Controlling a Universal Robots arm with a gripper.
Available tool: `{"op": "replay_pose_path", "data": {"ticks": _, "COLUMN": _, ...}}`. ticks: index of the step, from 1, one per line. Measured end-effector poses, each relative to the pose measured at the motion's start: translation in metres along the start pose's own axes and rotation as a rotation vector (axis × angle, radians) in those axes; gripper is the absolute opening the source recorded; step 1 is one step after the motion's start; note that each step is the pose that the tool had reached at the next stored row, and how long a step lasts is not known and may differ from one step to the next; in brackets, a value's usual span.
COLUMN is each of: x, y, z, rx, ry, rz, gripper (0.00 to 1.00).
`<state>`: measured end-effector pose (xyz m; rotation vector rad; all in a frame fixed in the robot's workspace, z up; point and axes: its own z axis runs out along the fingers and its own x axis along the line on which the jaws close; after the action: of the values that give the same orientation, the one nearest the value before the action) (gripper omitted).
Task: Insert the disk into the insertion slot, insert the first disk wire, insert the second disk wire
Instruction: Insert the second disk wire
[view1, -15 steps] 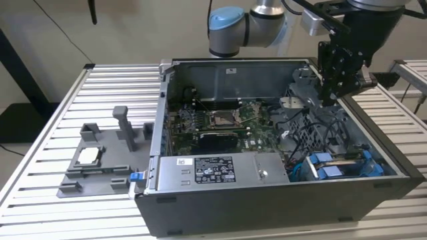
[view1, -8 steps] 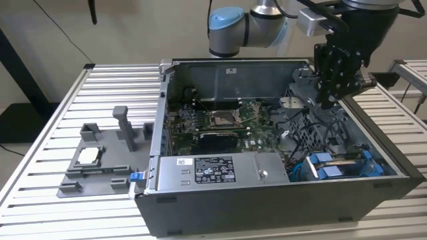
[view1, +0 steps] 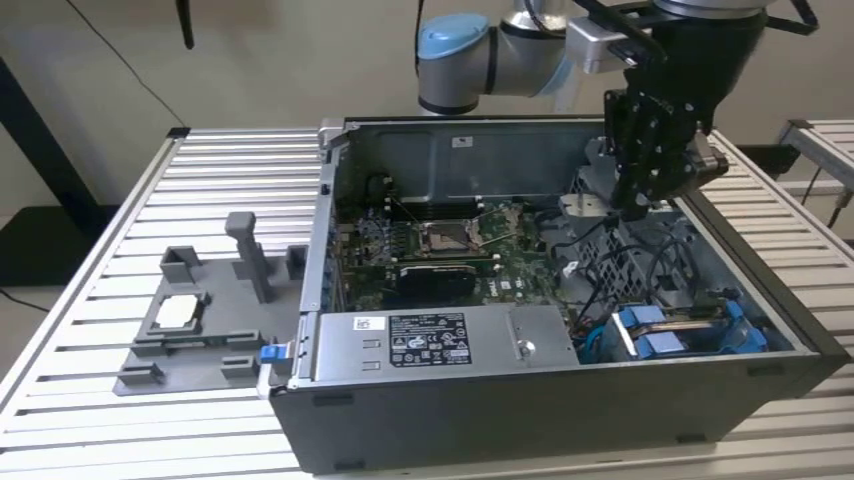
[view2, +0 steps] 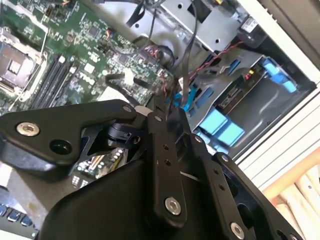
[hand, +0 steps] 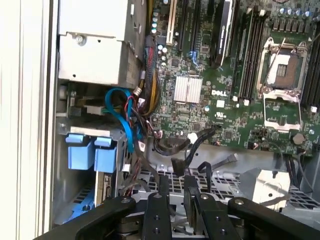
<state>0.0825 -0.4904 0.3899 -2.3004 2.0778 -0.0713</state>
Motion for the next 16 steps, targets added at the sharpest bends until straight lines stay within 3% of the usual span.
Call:
{"op": "replay_pose_path", "data": {"ticks": 6, "x": -0.0016, "y": 0.0157, "z": -0.0004, "rx": -0.0001, "ry": 0.0013, "rz": -0.010, "gripper": 0.27}}
{"op": "replay_pose_path", "data": {"ticks": 11, "x": -0.0022, "y": 0.0200, "z": 0.0035, "rx": 0.0010, "ry": 0.0032, "rz": -0.015, "gripper": 0.27}}
{"op": "replay_pose_path", "data": {"ticks": 16, "x": -0.0022, "y": 0.0202, "z": 0.0056, "rx": 0.0066, "ry": 0.0030, "rz": -0.028, "gripper": 0.27}}
